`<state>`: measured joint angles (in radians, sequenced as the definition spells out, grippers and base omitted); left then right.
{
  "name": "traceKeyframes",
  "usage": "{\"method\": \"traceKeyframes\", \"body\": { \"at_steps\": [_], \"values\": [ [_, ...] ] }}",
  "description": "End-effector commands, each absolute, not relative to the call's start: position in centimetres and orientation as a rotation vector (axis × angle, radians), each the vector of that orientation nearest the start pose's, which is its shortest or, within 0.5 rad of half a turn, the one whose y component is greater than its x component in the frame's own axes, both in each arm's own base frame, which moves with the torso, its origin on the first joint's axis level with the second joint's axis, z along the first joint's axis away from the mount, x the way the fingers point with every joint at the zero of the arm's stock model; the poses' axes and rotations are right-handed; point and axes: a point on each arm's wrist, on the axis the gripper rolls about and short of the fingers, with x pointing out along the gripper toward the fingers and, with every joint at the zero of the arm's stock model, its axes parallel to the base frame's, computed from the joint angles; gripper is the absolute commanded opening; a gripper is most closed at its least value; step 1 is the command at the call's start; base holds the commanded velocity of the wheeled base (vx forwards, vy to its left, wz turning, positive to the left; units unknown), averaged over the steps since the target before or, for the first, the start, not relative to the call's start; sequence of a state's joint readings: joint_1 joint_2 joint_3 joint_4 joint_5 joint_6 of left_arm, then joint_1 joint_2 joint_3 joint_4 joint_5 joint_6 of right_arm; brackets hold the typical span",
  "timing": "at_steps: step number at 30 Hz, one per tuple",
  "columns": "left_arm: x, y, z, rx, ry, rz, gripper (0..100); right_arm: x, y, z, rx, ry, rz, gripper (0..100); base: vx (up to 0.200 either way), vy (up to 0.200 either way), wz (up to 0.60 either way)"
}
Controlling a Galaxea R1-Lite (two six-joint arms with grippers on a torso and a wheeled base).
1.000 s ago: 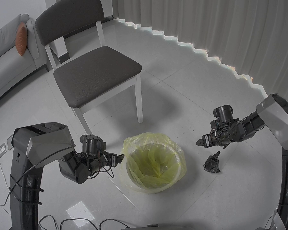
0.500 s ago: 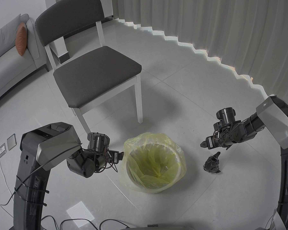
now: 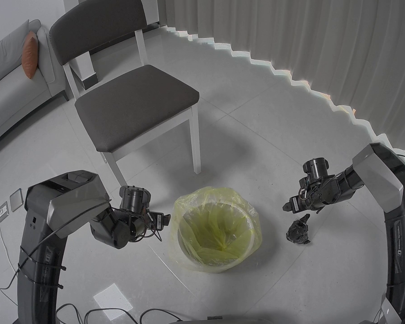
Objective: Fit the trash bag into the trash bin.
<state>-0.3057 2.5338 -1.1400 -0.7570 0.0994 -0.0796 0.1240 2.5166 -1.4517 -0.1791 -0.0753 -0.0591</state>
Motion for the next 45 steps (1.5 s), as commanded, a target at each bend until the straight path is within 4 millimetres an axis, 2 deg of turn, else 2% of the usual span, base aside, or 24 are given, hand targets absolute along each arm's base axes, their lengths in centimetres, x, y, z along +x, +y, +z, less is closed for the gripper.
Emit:
{"method": "traceKeyframes", "body": {
  "at_steps": [1, 7, 14, 20, 29, 40, 41, 45],
  "values": [
    [40.5, -11.6, -2.0, 0.033, 0.603, -0.160, 100, 46.5, 3.8, -5.6, -0.156, 0.934, 0.049, 100, 0.000, 0.000, 0.00],
    [40.0, -11.2, -1.2, 0.007, 0.594, -0.147, 100, 47.1, 2.7, -5.1, -0.158, 1.006, 0.035, 100, 0.000, 0.000, 0.00],
    [39.4, -11.4, -1.7, 0.006, 0.583, -0.152, 100, 49.7, 1.9, -7.0, -0.157, 0.986, 0.009, 100, 0.000, 0.000, 0.00],
    [39.4, -11.3, -1.6, 0.004, 0.582, -0.148, 100, 49.8, 1.9, -8.9, -0.161, 1.012, 0.012, 100, 0.000, 0.000, 0.00],
    [39.3, -11.3, -1.8, 0.005, 0.588, -0.146, 100, 49.9, 2.0, -8.8, -0.183, 1.088, -0.011, 100, 0.000, 0.000, 0.00],
    [39.3, -11.4, -1.9, 0.007, 0.590, -0.147, 100, 49.4, 2.0, -10.7, -0.183, 1.217, -0.017, 100, 0.000, 0.000, 0.00],
    [39.3, -11.4, -2.0, 0.007, 0.592, -0.147, 100, 49.4, 2.0, -10.8, -0.185, 1.219, -0.016, 0, 0.000, 0.000, 0.00],
    [39.4, -11.4, -2.0, 0.007, 0.590, -0.147, 100, 49.4, 2.1, -10.8, -0.184, 1.219, -0.015, 0, 0.000, 0.000, 0.00]
  ]
}}
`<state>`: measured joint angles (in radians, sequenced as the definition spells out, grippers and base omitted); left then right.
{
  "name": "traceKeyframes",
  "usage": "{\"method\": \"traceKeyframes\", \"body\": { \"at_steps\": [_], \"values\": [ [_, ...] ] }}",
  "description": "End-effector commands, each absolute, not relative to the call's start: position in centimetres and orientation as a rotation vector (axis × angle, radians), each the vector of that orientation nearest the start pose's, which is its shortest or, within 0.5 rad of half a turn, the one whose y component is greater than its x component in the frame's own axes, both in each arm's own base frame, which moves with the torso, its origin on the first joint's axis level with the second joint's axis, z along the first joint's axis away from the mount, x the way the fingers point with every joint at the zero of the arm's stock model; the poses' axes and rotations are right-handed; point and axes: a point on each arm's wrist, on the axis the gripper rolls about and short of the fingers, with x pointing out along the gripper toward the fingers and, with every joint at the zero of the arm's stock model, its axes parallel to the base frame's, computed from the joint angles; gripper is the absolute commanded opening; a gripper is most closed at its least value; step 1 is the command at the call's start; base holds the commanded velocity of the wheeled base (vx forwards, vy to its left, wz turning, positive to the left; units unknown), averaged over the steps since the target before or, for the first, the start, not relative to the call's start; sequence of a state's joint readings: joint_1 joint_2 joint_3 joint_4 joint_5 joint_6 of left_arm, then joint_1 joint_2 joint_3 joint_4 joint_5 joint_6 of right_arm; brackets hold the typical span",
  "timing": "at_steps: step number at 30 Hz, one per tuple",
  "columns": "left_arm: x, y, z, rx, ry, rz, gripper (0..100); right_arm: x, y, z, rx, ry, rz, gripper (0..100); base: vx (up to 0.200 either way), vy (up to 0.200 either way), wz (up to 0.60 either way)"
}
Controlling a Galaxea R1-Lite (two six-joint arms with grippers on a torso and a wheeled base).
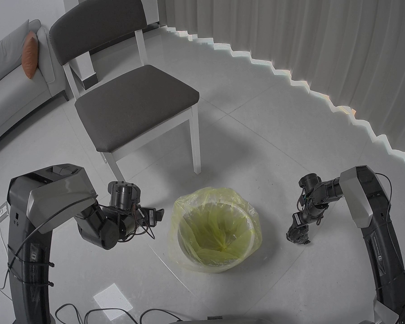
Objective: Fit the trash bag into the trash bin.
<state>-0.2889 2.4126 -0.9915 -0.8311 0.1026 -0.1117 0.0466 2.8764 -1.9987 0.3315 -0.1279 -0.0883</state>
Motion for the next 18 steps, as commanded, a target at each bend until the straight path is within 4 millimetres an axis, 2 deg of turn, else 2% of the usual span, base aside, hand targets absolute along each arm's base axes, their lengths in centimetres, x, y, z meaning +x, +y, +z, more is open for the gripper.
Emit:
{"method": "traceKeyframes", "body": {
  "at_steps": [1, 5, 8, 12, 13, 14, 15, 16, 17, 18],
  "values": [
    [39.3, -11.4, -2.1, 0.007, 0.592, -0.147, 100, 49.4, 2.1, -10.7, -0.184, 1.217, -0.015, 0, 0.000, 0.000, 0.00],
    [39.2, -11.5, -2.1, 0.003, 0.594, -0.147, 100, 49.7, 2.5, -9.3, -0.176, 1.187, -0.018, 0, 0.000, 0.000, 0.00],
    [39.1, -11.4, -1.7, -0.010, 0.581, -0.145, 100, 49.2, 3.1, -3.8, -0.157, 1.115, -0.003, 0, 0.000, 0.000, 0.00],
    [38.5, -11.1, -0.3, -0.024, 0.546, -0.148, 100, 46.7, 5.4, 4.1, -0.154, 1.014, 0.073, 0, 0.000, 0.000, 0.00],
    [38.5, -11.1, -0.1, -0.026, 0.545, -0.149, 100, 46.4, 5.6, 4.8, -0.153, 1.003, 0.081, 0, 0.000, 0.000, 0.00],
    [38.0, -11.1, 0.4, -0.033, 0.543, -0.151, 100, 44.7, 7.0, 8.0, -0.154, 0.951, 0.131, 0, 0.000, 0.000, 0.00],
    [37.7, -10.9, 0.8, -0.035, 0.540, -0.149, 100, 43.5, 7.9, 10.0, -0.157, 0.909, 0.161, 0, 0.000, 0.000, 0.00],
    [37.6, -10.9, 0.9, -0.035, 0.541, -0.151, 100, 43.2, 8.2, 10.5, -0.159, 0.897, 0.169, 0, 0.000, 0.000, 0.00],
    [37.1, -10.7, 1.5, -0.039, 0.534, -0.149, 100, 41.2, 9.6, 13.1, -0.170, 0.832, 0.210, 0, 0.000, 0.000, 0.00],
    [36.8, -10.5, 1.9, -0.045, 0.524, -0.147, 100, 39.7, 10.6, 14.7, -0.179, 0.788, 0.241, 0, 0.000, 0.000, 0.00]
  ]
}}
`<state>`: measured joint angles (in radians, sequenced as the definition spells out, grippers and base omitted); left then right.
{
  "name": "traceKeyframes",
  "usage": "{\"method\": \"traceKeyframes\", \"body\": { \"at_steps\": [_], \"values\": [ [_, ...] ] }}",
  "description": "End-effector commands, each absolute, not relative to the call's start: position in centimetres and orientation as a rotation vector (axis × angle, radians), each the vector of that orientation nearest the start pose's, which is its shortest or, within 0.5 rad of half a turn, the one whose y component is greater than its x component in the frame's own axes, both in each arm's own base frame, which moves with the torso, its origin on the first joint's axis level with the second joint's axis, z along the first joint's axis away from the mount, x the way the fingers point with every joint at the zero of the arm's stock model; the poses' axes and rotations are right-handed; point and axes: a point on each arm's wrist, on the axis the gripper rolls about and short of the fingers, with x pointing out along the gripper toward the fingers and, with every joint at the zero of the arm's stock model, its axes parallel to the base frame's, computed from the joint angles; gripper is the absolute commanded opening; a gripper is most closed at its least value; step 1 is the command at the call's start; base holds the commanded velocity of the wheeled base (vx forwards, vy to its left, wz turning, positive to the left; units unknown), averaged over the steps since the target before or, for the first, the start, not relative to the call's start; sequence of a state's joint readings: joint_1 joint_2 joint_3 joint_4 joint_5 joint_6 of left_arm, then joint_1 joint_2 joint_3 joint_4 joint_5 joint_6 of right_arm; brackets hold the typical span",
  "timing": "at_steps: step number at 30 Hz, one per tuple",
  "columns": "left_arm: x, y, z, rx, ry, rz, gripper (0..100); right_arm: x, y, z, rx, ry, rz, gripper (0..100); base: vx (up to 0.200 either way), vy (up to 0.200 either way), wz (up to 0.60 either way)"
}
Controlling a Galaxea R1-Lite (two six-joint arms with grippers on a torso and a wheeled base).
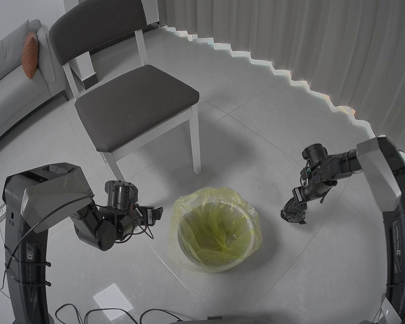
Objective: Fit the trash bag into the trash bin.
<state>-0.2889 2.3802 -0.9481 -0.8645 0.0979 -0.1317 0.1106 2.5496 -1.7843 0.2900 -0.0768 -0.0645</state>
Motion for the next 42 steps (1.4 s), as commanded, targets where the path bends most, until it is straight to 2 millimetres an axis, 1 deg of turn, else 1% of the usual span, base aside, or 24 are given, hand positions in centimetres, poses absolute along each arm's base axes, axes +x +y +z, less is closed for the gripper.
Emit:
{"method": "traceKeyframes", "body": {
  "at_steps": [1, 3, 4, 5, 6, 9, 10, 11, 12, 13, 14, 15, 17, 18, 19, 20, 22, 25, 29, 30, 32, 37, 38, 42],
  "values": [
    [36.5, -10.3, 2.4, -0.053, 0.510, -0.144, 100, 38.0, 11.9, 16.4, -0.188, 0.738, 0.281, 0, 0.000, 0.000, 0.00],
    [36.1, -10.1, 2.9, -0.060, 0.493, -0.145, 100, 35.2, 13.7, 18.2, -0.202, 0.677, 0.345, 0, 0.000, 0.000, 0.00],
    [36.1, -10.1, 2.9, -0.060, 0.493, -0.145, 100, 35.2, 13.7, 18.2, -0.202, 0.677, 0.345, 0, 0.000, 0.000, 0.00],
    [35.6, -9.8, 3.3, -0.063, 0.482, -0.143, 100, 32.6, 15.6, 19.4, -0.220, 0.629, 0.415, 0, 0.000, 0.000, 0.00],
    [35.4, -9.6, 3.5, -0.064, 0.479, -0.140, 100, 31.2, 16.8, 19.6, -0.231, 0.608, 0.457, 0, 0.000, 0.000, 0.00],
    [34.8, -9.5, 3.7, -0.067, 0.474, -0.140, 100, 29.4, 19.4, 19.2, -0.260, 0.591, 0.537, 0, 0.000, 0.000, 0.00],
    [34.7, -9.5, 3.7, -0.067, 0.473, -0.138, 100, 29.2, 19.7, 19.0, -0.262, 0.590, 0.546, 0, 0.000, 0.000, 0.00],
    [34.5, -9.4, 3.7, -0.068, 0.465, -0.139, 100, 28.8, 20.5, 18.7, -0.268, 0.588, 0.570, 0, 0.000, 0.000, 0.00],
    [34.3, -9.3, 3.7, -0.071, 0.452, -0.140, 100, 28.5, 21.7, 17.5, -0.284, 0.601, 0.595, 0, 0.000, 0.000, 0.00],
    [34.2, -9.3, 3.7, -0.072, 0.446, -0.141, 100, 28.5, 22.3, 16.9, -0.287, 0.608, 0.607, 0, 0.000, 0.000, 0.00],
    [34.2, -9.3, 3.7, -0.072, 0.446, -0.141, 100, 28.5, 22.3, 16.9, -0.287, 0.608, 0.607, 0, 0.000, 0.000, 0.00],
    [33.9, -9.2, 3.6, -0.074, 0.435, -0.142, 100, 28.8, 23.7, 15.3, -0.284, 0.620, 0.622, 0, 0.000, 0.000, 0.00],
    [33.5, -9.1, 3.5, -0.074, 0.434, -0.142, 100, 29.9, 24.9, 12.9, -0.281, 0.647, 0.621, 0, 0.000, 0.000, 0.00],
    [33.4, -9.1, 3.6, -0.075, 0.431, -0.142, 100, 30.2, 25.2, 12.0, -0.281, 0.660, 0.619, 0, 0.000, 0.000, 0.00],
    [33.2, -9.1, 3.7, -0.076, 0.422, -0.145, 100, 30.8, 25.7, 10.2, -0.287, 0.688, 0.613, 0, 0.000, 0.000, 0.00],
    [33.1, -9.0, 3.8, -0.078, 0.416, -0.145, 100, 31.2, 25.9, 9.0, -0.290, 0.704, 0.605, 0, 0.000, 0.000, 0.00],
    [32.9, -8.9, 4.0, -0.083, 0.409, -0.144, 100, 31.8, 26.2, 7.2, -0.301, 0.733, 0.593, 0, 0.000, 0.000, 0.00],
    [32.7, -8.7, 4.4, -0.102, 0.402, -0.138, 100, 32.5, 26.7, 5.5, -0.302, 0.761, 0.586, 0, 0.000, 0.000, 0.00],
    [32.7, -8.6, 4.3, -0.107, 0.407, -0.137, 100, 33.0, 27.2, 4.1, -0.312, 0.788, 0.584, 0, 0.000, 0.000, 0.00],
    [32.6, -8.7, 4.2, -0.113, 0.411, -0.136, 100, 33.3, 27.5, 3.2, -0.316, 0.798, 0.584, 0, 0.000, 0.000, 0.00],
    [32.7, -8.7, 4.1, -0.118, 0.413, -0.135, 100, 33.6, 27.9, 2.2, -0.320, 0.808, 0.583, 0, 0.000, 0.000, 0.00],
    [32.6, -8.8, 4.1, -0.127, 0.415, -0.137, 100, 34.0, 28.3, 0.7, -0.335, 0.832, 0.580, 0, 0.000, 0.000, 0.00],
    [32.5, -8.7, 4.1, -0.127, 0.417, -0.136, 100, 34.0, 28.3, 0.6, -0.337, 0.835, 0.580, 100, 0.000, 0.000, 0.00],
    [32.5, -8.7, 4.0, -0.127, 0.418, -0.135, 100, 34.1, 28.3, 0.7, -0.333, 0.832, 0.578, 100, 0.000, 0.000, 0.00]
  ]
}}
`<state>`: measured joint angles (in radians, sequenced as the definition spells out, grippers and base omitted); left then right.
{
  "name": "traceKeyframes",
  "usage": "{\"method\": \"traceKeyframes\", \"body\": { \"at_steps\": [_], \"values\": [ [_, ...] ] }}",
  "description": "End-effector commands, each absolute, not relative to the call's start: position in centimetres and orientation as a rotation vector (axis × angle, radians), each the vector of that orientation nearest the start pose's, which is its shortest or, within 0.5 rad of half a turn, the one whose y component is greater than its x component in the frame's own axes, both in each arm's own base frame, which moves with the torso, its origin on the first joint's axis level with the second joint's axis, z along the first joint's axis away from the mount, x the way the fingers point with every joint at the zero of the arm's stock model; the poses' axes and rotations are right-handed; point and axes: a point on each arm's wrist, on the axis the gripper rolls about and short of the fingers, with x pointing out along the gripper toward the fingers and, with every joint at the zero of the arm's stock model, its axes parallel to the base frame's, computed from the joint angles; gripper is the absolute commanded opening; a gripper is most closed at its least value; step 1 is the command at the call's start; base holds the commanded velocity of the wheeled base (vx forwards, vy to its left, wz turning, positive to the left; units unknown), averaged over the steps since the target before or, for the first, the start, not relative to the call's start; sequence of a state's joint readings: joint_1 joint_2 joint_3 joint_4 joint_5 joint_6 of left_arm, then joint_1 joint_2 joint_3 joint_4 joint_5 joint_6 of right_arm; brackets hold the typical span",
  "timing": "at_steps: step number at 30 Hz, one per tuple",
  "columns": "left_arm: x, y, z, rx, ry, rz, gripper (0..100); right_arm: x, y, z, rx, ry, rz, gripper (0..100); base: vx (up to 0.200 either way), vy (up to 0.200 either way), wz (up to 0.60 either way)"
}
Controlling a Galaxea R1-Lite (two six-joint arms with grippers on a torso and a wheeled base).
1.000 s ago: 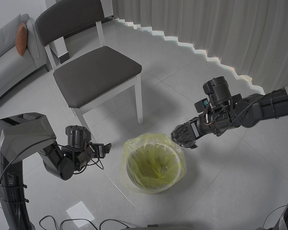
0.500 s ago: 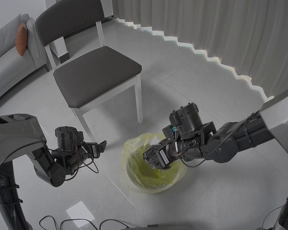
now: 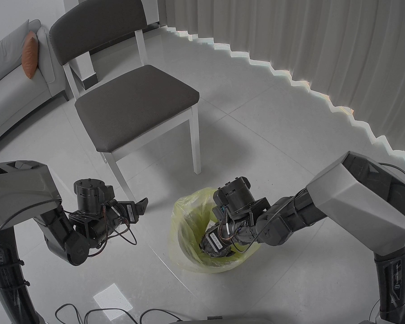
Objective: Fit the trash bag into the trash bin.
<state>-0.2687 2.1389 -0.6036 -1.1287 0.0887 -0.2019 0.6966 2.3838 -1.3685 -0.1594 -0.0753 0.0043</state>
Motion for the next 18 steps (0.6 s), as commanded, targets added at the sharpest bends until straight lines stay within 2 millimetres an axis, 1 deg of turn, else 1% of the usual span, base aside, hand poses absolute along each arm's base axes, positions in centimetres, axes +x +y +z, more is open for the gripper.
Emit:
{"method": "traceKeyframes", "body": {
  "at_steps": [1, 4, 9, 11, 14, 18],
  "values": [
    [32.4, -8.8, 3.9, -0.125, 0.423, -0.138, 100, 34.0, 28.3, 1.0, -0.331, 0.824, 0.580, 100, 0.000, 0.000, 0.00],
    [32.3, -9.1, 3.8, -0.123, 0.426, -0.147, 100, 34.0, 28.4, 1.4, -0.328, 0.815, 0.582, 100, 0.000, 0.000, 0.00],
    [32.5, -10.0, 3.5, -0.117, 0.429, -0.169, 100, 34.3, 27.9, 3.0, -0.316, 0.776, 0.554, 100, 0.000, 0.000, 0.00],
    [32.6, -10.7, 3.3, -0.111, 0.432, -0.187, 100, 34.4, 27.4, 3.8, -0.303, 0.765, 0.545, 100, 0.000, 0.000, 0.00],
    [32.5, -11.3, 2.9, -0.106, 0.442, -0.201, 100, 34.2, 27.3, 3.7, -0.308, 0.772, 0.544, 100, 0.000, 0.000, 0.00],
    [32.5, -11.4, 2.5, -0.102, 0.452, -0.201, 100, 34.2, 27.5, 3.3, -0.323, 0.770, 0.546, 100, 0.000, 0.000, 0.00]
  ]
}}
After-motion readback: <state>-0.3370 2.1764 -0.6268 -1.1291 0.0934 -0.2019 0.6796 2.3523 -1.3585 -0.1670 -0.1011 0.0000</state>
